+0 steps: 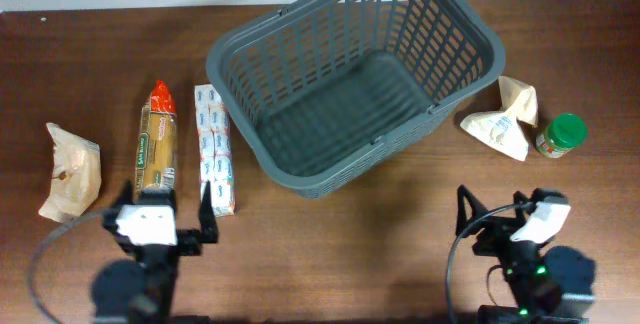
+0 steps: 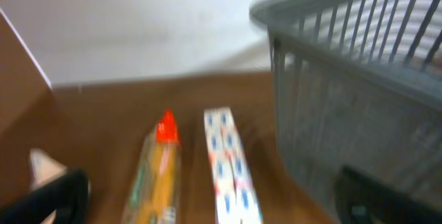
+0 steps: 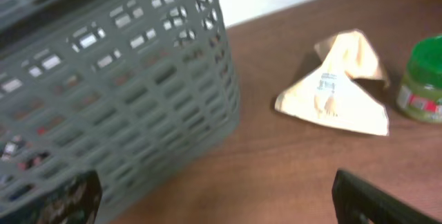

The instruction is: Pack container

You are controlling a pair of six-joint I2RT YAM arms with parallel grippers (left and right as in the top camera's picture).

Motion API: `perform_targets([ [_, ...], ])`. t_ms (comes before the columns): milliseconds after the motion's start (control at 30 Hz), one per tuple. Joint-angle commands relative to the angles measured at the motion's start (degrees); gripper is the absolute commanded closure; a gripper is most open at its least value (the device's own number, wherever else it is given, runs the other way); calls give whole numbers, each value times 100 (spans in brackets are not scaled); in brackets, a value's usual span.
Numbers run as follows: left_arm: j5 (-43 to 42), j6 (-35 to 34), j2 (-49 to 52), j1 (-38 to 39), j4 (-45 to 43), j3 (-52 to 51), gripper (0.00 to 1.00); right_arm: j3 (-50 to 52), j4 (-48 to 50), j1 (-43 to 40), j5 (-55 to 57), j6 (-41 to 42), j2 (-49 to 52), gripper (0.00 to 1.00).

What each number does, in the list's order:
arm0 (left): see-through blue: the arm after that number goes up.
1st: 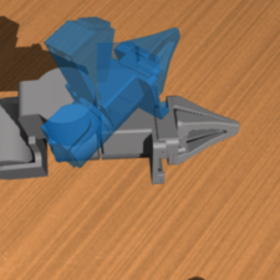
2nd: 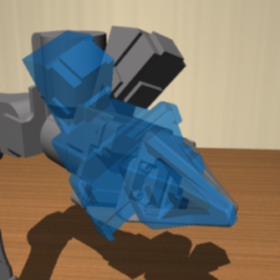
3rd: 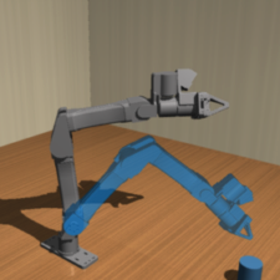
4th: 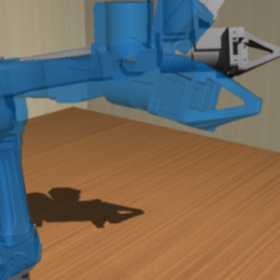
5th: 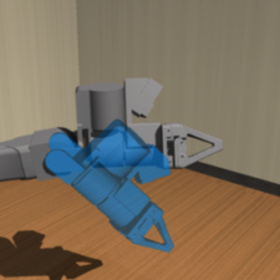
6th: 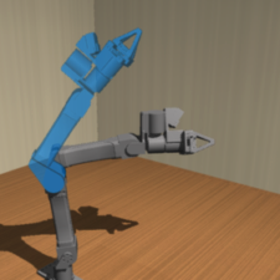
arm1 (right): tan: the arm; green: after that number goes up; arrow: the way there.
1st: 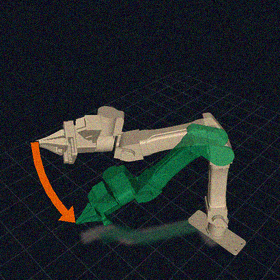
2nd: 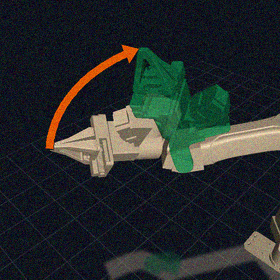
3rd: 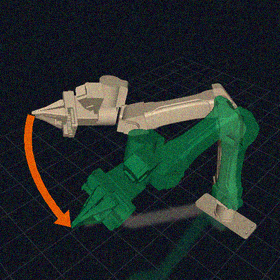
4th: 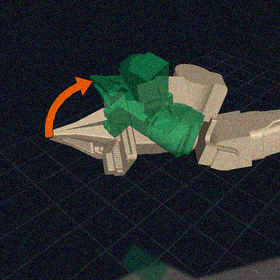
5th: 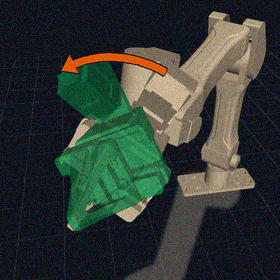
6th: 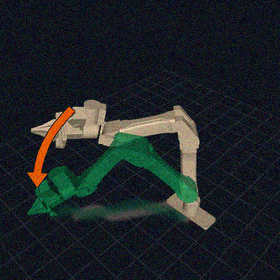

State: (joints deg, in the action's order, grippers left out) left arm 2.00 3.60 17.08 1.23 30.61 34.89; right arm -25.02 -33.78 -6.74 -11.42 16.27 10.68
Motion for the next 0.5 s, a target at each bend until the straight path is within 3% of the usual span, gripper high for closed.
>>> perform_targets([
  [0,-153,31,1287,11,546,1617,1,-1154,-424,-42,339,-243,931,1],
  [267,-2210,31,3989,11,2275,5580,1,-4872,-3187,-42,713,-660,4247,1],
  [367,-2199,28,4509,11,2721,6614,1,-6258,-4041,-42,531,-658,5176,1],
  [467,-2643,-15,4721,11,2691,7042,1,-7429,-4463,-42,-358,-660,5923,1],
])
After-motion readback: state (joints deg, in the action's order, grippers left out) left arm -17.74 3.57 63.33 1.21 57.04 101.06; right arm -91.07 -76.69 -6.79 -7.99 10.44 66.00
